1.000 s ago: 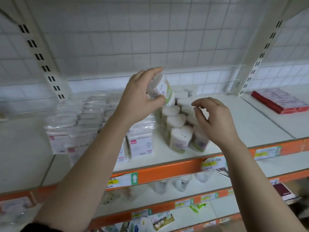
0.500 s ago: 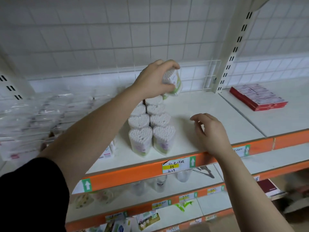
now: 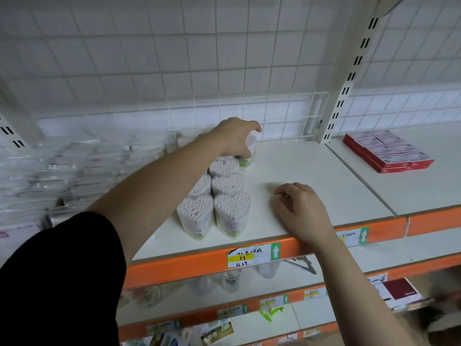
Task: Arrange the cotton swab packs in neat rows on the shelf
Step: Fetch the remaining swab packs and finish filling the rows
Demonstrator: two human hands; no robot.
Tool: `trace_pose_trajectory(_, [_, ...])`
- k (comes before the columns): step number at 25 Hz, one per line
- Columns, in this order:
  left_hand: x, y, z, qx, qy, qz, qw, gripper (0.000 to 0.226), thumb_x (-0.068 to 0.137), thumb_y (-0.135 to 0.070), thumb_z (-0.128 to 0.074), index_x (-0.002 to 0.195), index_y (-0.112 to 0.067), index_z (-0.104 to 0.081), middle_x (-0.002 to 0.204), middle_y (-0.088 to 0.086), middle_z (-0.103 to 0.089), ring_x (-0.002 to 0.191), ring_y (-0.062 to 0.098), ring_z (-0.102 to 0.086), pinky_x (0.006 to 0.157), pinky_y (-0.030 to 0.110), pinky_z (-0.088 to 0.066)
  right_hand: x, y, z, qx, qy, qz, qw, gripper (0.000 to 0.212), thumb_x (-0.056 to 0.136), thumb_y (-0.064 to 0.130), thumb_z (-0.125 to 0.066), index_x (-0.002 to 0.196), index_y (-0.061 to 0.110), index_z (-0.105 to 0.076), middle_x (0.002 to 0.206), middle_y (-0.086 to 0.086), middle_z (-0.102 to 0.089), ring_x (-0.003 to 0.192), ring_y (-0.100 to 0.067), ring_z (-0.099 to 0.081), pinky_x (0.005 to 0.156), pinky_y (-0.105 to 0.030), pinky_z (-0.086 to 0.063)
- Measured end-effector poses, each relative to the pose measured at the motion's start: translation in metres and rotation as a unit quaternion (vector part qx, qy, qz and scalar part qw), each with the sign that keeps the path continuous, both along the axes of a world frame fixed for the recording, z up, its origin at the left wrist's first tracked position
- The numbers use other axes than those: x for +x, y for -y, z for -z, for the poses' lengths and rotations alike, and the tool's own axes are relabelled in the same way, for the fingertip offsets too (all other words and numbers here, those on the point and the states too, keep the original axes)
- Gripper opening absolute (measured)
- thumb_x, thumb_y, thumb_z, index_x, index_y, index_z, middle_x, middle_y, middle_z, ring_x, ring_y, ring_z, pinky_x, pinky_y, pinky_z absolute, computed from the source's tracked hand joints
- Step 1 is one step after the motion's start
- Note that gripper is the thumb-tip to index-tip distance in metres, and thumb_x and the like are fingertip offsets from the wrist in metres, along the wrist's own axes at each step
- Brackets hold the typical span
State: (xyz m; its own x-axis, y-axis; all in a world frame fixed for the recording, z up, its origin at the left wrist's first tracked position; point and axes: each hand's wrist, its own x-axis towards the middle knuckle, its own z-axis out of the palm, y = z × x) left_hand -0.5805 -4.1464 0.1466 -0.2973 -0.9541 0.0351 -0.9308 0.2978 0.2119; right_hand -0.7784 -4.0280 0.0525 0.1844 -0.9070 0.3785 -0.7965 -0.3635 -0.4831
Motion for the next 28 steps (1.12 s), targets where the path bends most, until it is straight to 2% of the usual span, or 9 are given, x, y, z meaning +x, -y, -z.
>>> trace_pose_trajectory(2, [-0.003, 0.002, 0.002, -0.007, 0.035, -0.006, 0.999, 0.068, 0.061, -0.018, -0.075, 0.125, -0.02, -0.054, 0.109, 0.004, -0.054, 0.098, 0.025, -0.054, 0.081, 0.039, -0.052, -0.001, -0.001, 0.0, 0.004, 0.007, 0.001, 1.0, 0.014, 0.086, 0.017, -0.058, 0.098, 0.015, -0.065, 0.082, 0.003, -0.057, 0.087, -0.022, -0.052, 0.071, -0.033, -0.045])
trace_pose_trajectory(5, [-0.008, 0.002, 0.0, -0.031, 0.085, -0.037, 0.995, 0.031, 0.061, -0.017, -0.076, 0.084, -0.007, -0.058, 0.1, 0.007, -0.046, 0.082, 0.025, -0.053, 0.06, 0.029, -0.044, 0.0, -0.003, 0.0, 0.007, 0.007, 0.002, 1.0, 0.013, 0.086, 0.019, -0.058, 0.097, 0.015, -0.065, 0.084, 0.002, -0.06, 0.088, -0.022, -0.052, 0.072, -0.034, -0.046])
trace_pose_trajectory(9, [-0.017, -0.003, -0.006, -0.046, 0.127, -0.059, 0.989, 0.035, 0.063, -0.007, -0.071, 0.059, -0.012, -0.037, 0.072, 0.004, -0.04, 0.059, 0.018, -0.041, 0.047, 0.023, -0.026, 0.0, -0.003, 0.0, 0.011, 0.0, 0.006, 1.0, 0.012, 0.086, 0.02, -0.058, 0.095, 0.016, -0.065, 0.086, 0.001, -0.062, 0.088, -0.022, -0.052, 0.072, -0.034, -0.046])
trace_pose_trajectory(12, [-0.024, -0.003, -0.005, -0.073, 0.161, -0.069, 0.982, 0.032, 0.074, 0.0, -0.064, 0.062, -0.011, -0.036, 0.07, 0.003, -0.041, 0.065, 0.02, -0.046, 0.054, 0.026, -0.035, 0.002, -0.004, 0.0, 0.011, -0.006, 0.009, 1.0, 0.01, 0.086, 0.021, -0.058, 0.093, 0.017, -0.065, 0.087, 0.001, -0.063, 0.089, -0.022, -0.052, 0.071, -0.035, -0.046])
trace_pose_trajectory(16, [-0.018, -0.003, -0.002, -0.069, 0.16, -0.058, 0.983, 0.023, 0.08, -0.013, -0.067, 0.075, -0.007, -0.046, 0.096, 0.009, -0.054, 0.083, 0.026, -0.052, 0.065, 0.031, -0.039, 0.004, -0.004, -0.003, 0.0, 0.019, 0.001, 1.0, 0.018, 0.085, 0.021, -0.052, 0.096, 0.017, -0.066, 0.094, 0.002, -0.064, 0.091, -0.022, -0.055, 0.072, -0.032, -0.045])
trace_pose_trajectory(18, [-0.009, -0.004, -0.002, -0.044, 0.111, -0.036, 0.992, 0.032, 0.08, -0.032, -0.069, 0.096, -0.007, -0.058, 0.108, 0.01, -0.055, 0.091, 0.027, -0.053, 0.071, 0.033, -0.042, 0.008, -0.004, -0.008, -0.013, 0.059, 0.0, 0.998, 0.017, 0.086, 0.013, -0.054, 0.097, 0.017, -0.067, 0.095, 0.002, -0.064, 0.091, -0.021, -0.056, 0.071, -0.022, -0.036])
trace_pose_trajectory(20, [0.0, -0.011, -0.005, -0.038, 0.059, -0.02, 0.997, 0.05, 0.085, -0.044, -0.063, 0.123, -0.013, -0.056, 0.118, 0.008, -0.052, 0.105, 0.028, -0.053, 0.082, 0.034, -0.044, 0.019, -0.002, -0.017, -0.033, 0.08, -0.008, 0.996, 0.017, 0.088, 0.01, -0.056, 0.098, 0.017, -0.067, 0.096, 0.003, -0.064, 0.092, -0.02, -0.056, 0.071, -0.018, -0.034])
trace_pose_trajectory(24, [0.027, -0.035, -0.019, -0.167, 0.02, -0.014, 0.986, 0.047, 0.093, -0.044, -0.05, 0.134, -0.02, -0.05, 0.129, 0.004, -0.054, 0.114, 0.027, -0.053, 0.094, 0.036, -0.037, 0.056, 0.001, -0.045, -0.074, 0.081, -0.056, 0.992, 0.023, 0.088, 0.018, -0.047, 0.102, 0.019, -0.066, 0.101, 0.005, -0.063, 0.097, -0.019, -0.056, 0.08, -0.023, -0.042])
trace_pose_trajectory(28, [0.079, -0.071, -0.023, -0.301, -0.011, -0.037, 0.953, 0.037, 0.094, -0.037, -0.045, 0.124, -0.02, -0.059, 0.117, 0.002, -0.063, 0.102, 0.027, -0.06, 0.09, 0.037, -0.035, 0.103, -0.001, -0.071, -0.104, 0.079, -0.09, 0.987, 0.021, 0.089, 0.015, -0.051, 0.103, 0.018, -0.066, 0.101, 0.006, -0.063, 0.1, -0.019, -0.055, 0.08, -0.025, -0.041])
